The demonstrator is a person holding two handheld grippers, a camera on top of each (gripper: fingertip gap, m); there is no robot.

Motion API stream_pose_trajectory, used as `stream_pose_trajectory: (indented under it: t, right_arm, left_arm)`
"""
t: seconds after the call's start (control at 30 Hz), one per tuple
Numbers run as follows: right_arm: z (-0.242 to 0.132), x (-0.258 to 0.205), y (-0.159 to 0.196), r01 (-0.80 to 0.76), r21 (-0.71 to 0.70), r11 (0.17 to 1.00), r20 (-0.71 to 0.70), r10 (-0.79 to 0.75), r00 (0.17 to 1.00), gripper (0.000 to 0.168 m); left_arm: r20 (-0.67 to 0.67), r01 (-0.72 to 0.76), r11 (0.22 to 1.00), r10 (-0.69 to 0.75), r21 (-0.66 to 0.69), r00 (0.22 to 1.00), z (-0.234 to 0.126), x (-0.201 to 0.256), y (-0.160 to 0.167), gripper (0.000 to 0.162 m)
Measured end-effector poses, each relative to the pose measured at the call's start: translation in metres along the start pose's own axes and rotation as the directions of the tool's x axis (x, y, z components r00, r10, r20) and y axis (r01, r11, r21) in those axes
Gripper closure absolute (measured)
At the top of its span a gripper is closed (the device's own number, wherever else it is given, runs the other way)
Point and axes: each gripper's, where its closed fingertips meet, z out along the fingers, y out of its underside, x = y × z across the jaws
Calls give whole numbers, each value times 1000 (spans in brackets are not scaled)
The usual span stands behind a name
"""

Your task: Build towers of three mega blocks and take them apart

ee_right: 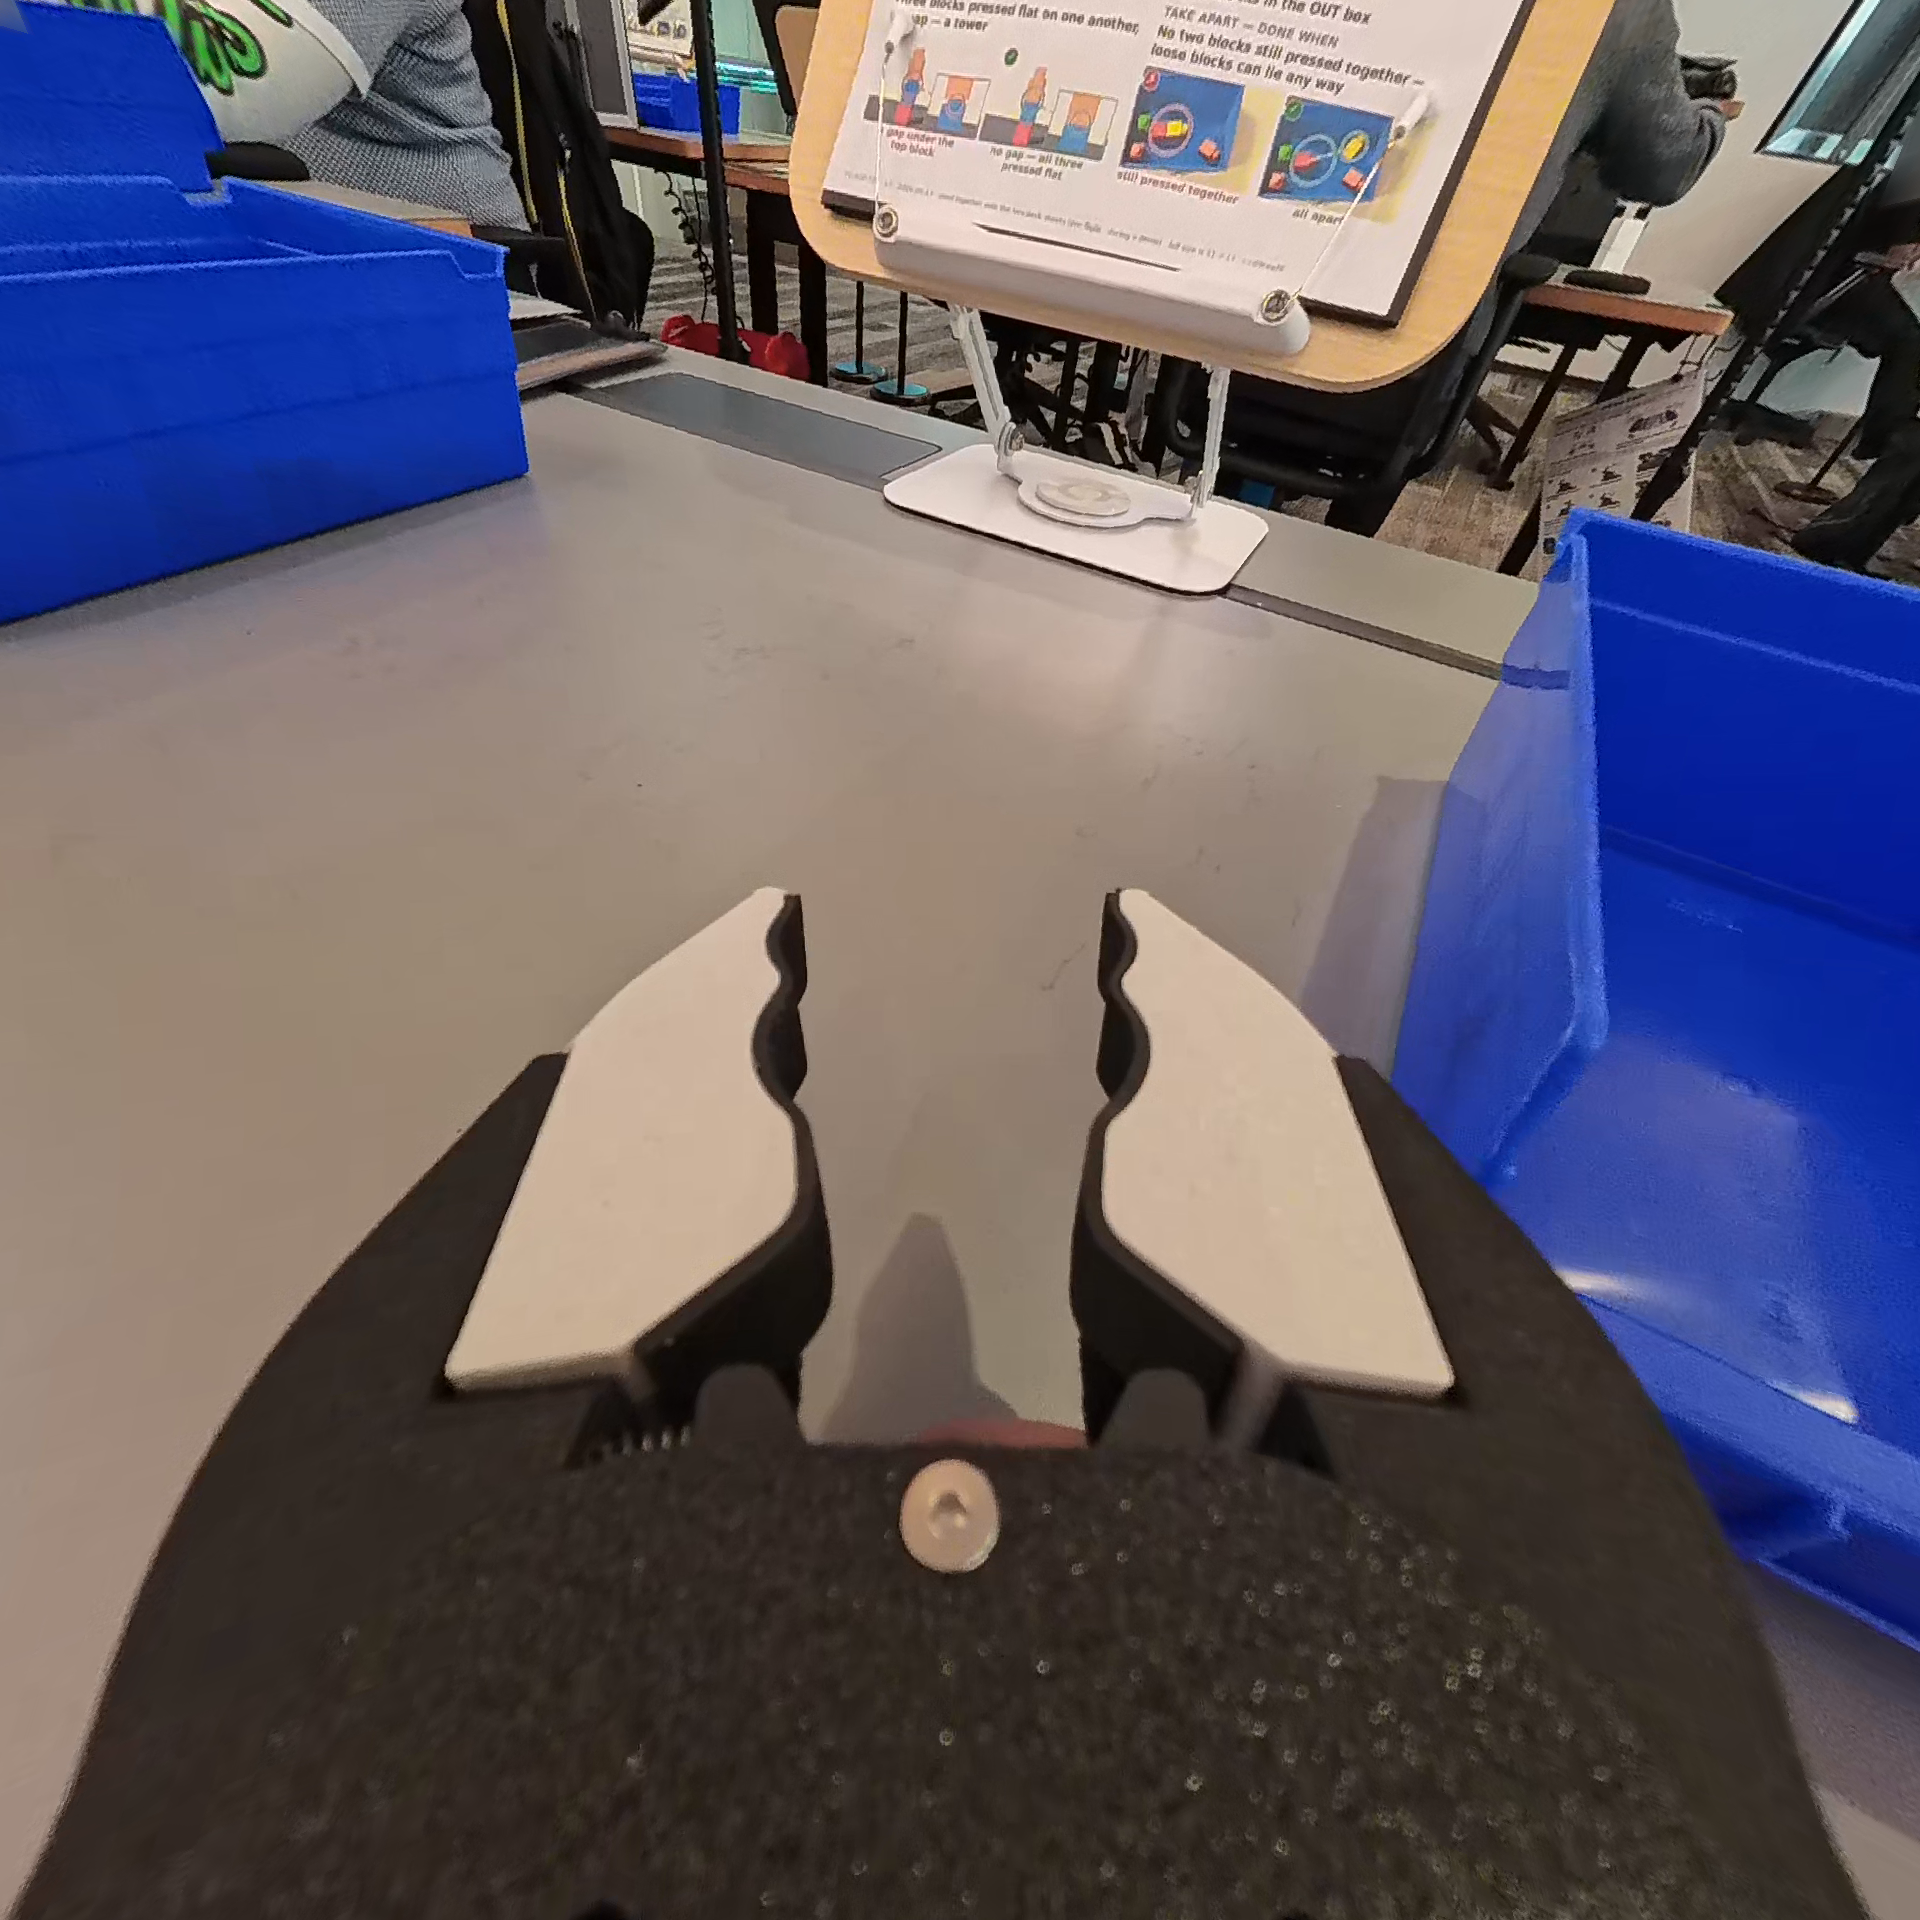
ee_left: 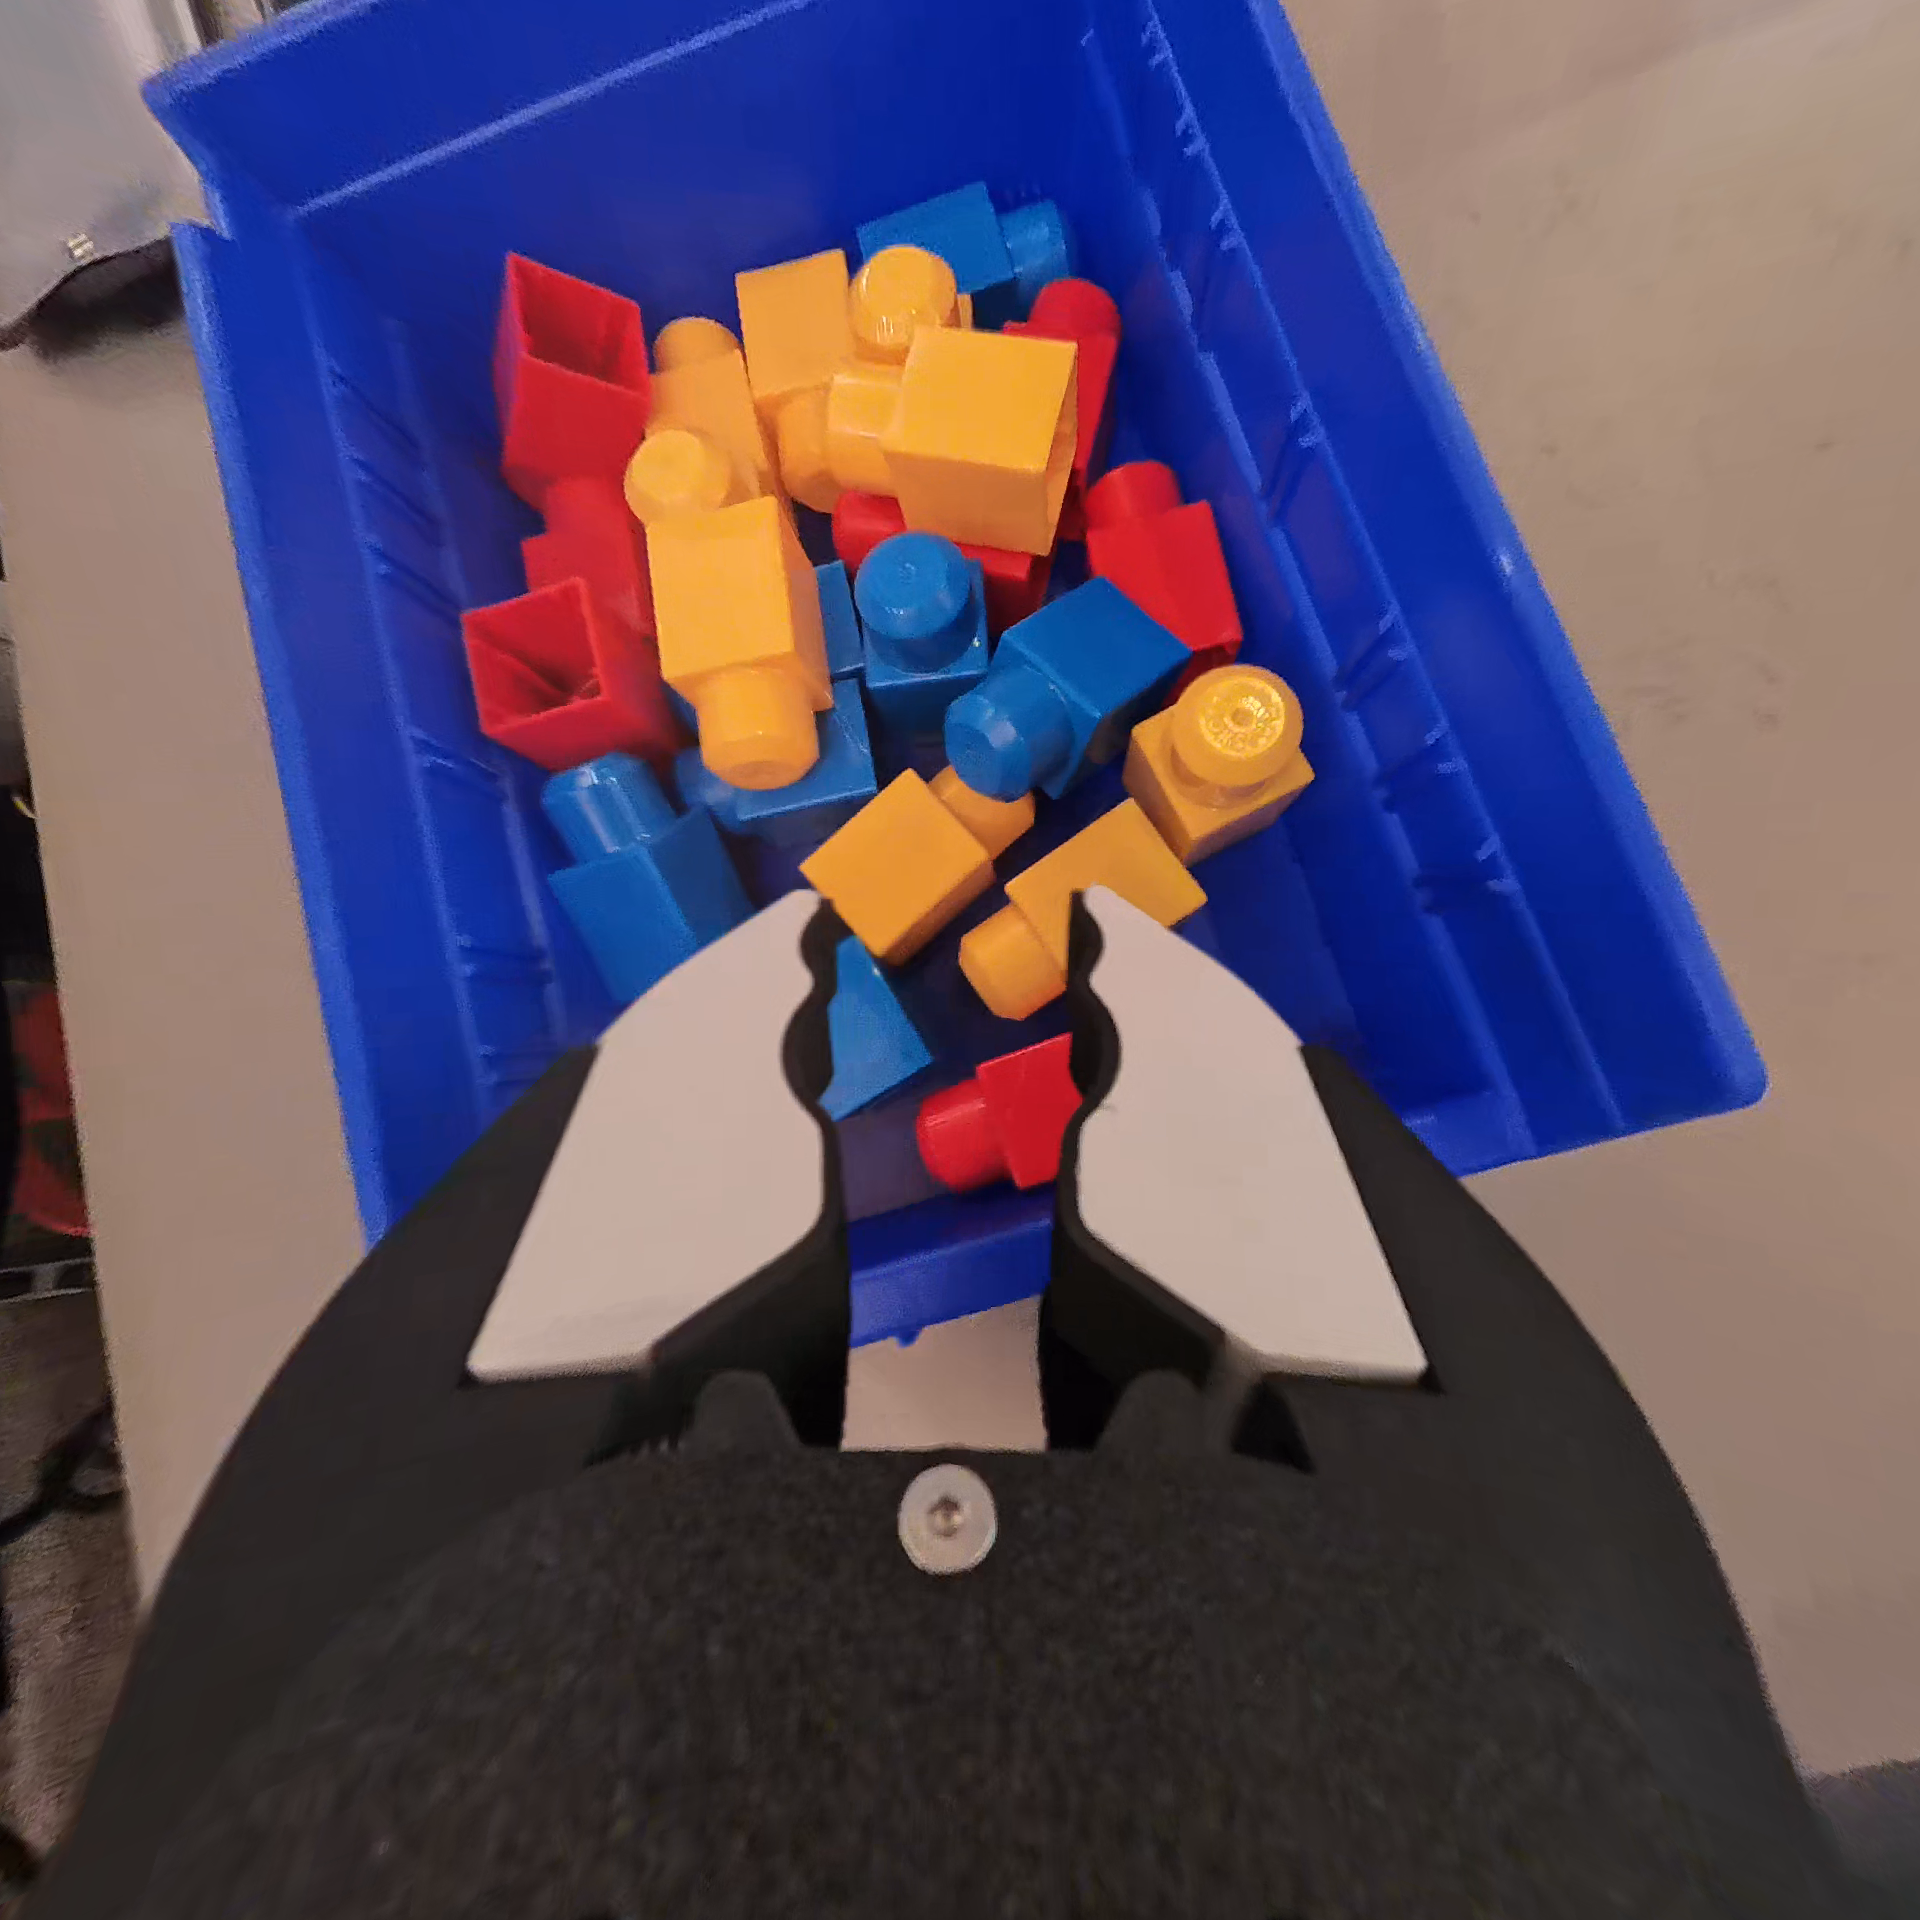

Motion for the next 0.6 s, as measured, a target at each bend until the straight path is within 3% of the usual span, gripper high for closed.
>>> stream_pose_trajectory:
  t: [0.07,0.23,0.43,0.6]
  right_arm:
    - [1,0,2,-1,-14,1000,3,1,1000,114]
    - [3,-1,3,6,-30,1000,3,-6,1000,115]
    - [5,-1,5,9,-44,999,4,-9,1000,116]
    - [5,0,5,-3,-45,999,6,3,1000,117]
  left_arm:
    - [-25,-66,997,65,-38,998,2,0,0,105]
    - [-184,-271,959,254,-79,950,23,21,3,101]
    - [-265,-315,943,278,-105,923,58,19,-3,108]
    - [-324,-332,941,296,-61,899,69,22,-7,126]
